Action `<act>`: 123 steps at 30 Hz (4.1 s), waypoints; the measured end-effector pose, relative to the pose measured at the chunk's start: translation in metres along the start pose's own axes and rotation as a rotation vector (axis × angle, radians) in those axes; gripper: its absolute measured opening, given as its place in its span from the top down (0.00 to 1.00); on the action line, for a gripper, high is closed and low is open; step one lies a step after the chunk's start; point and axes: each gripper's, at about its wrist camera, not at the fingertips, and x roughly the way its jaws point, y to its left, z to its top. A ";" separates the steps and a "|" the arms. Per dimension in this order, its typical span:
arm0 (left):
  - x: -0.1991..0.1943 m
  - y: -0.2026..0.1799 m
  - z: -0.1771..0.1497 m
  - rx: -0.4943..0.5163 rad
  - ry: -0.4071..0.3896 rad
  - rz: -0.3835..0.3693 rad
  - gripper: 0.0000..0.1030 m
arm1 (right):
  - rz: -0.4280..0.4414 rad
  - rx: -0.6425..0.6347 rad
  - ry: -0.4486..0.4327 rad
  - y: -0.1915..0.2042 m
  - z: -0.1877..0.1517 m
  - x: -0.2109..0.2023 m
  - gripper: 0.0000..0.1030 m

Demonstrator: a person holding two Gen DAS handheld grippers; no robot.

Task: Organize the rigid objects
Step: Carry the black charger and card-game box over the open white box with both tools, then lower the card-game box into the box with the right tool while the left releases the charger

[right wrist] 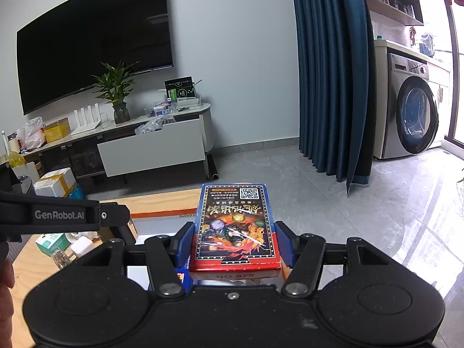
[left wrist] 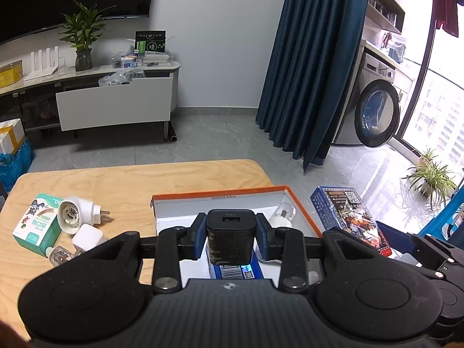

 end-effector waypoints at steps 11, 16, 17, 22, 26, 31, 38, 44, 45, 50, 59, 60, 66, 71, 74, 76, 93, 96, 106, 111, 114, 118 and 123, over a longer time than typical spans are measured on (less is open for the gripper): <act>0.002 0.003 -0.006 -0.006 0.022 -0.002 0.65 | -0.004 -0.004 0.007 0.002 -0.004 0.000 0.31; 0.003 0.004 -0.006 -0.007 0.024 -0.003 0.65 | -0.006 -0.005 0.013 0.003 -0.009 0.000 0.31; 0.003 0.004 -0.006 -0.007 0.023 -0.004 0.65 | -0.007 -0.005 0.014 0.004 -0.010 0.000 0.31; 0.004 0.003 -0.007 -0.007 0.028 -0.007 0.65 | -0.005 -0.003 0.015 0.004 -0.009 0.000 0.31; 0.006 0.001 -0.009 -0.006 0.034 -0.010 0.65 | -0.007 -0.003 0.021 0.004 -0.013 0.001 0.31; 0.008 0.000 -0.012 -0.007 0.042 -0.013 0.65 | -0.008 -0.002 0.031 0.004 -0.020 0.001 0.31; 0.010 -0.001 -0.014 -0.006 0.048 -0.014 0.65 | -0.006 -0.001 0.042 0.002 -0.020 0.005 0.31; 0.011 -0.001 -0.014 -0.005 0.052 -0.013 0.65 | -0.008 -0.001 0.047 0.004 -0.019 0.006 0.31; 0.011 -0.001 -0.014 -0.006 0.052 -0.013 0.65 | -0.006 -0.001 0.047 0.003 -0.018 0.006 0.31; 0.012 -0.001 -0.014 -0.007 0.053 -0.013 0.65 | -0.006 -0.001 0.050 0.002 -0.019 0.008 0.31; 0.014 0.001 -0.015 -0.005 0.058 -0.012 0.65 | -0.008 -0.001 0.066 -0.003 -0.025 0.015 0.31; 0.014 0.001 -0.015 -0.005 0.059 -0.012 0.65 | -0.008 0.000 0.069 -0.003 -0.024 0.016 0.31; 0.016 0.003 -0.015 -0.006 0.064 -0.012 0.65 | -0.009 0.005 0.088 -0.004 -0.027 0.020 0.31; 0.019 0.007 -0.015 -0.006 0.068 -0.010 0.65 | -0.007 0.007 0.103 -0.004 -0.025 0.026 0.31; 0.021 0.009 -0.014 -0.008 0.070 -0.010 0.65 | -0.004 0.009 0.114 -0.003 -0.027 0.029 0.31; 0.022 0.009 -0.014 -0.009 0.072 -0.009 0.65 | -0.004 0.010 0.119 -0.002 -0.028 0.031 0.31; 0.041 0.005 -0.008 0.004 0.084 -0.032 0.65 | 0.006 0.024 0.146 0.000 -0.029 0.046 0.29; 0.047 0.003 -0.005 0.009 0.085 -0.036 0.65 | 0.038 0.011 0.149 -0.001 -0.030 0.046 0.26; 0.077 -0.010 0.005 0.032 0.105 -0.060 0.65 | 0.015 0.048 0.121 -0.007 -0.029 0.027 0.23; 0.084 -0.020 0.011 0.076 0.107 -0.057 0.57 | 0.019 0.053 0.115 -0.007 -0.028 0.020 0.22; 0.071 -0.021 0.013 0.086 0.078 -0.044 0.43 | 0.023 0.055 0.115 -0.007 -0.027 0.017 0.22; 0.058 -0.014 0.014 0.093 0.073 -0.013 0.32 | 0.034 0.053 0.109 -0.002 -0.025 0.013 0.22; 0.040 0.002 0.009 0.053 0.082 0.032 0.24 | 0.050 0.037 0.101 0.010 -0.021 0.007 0.21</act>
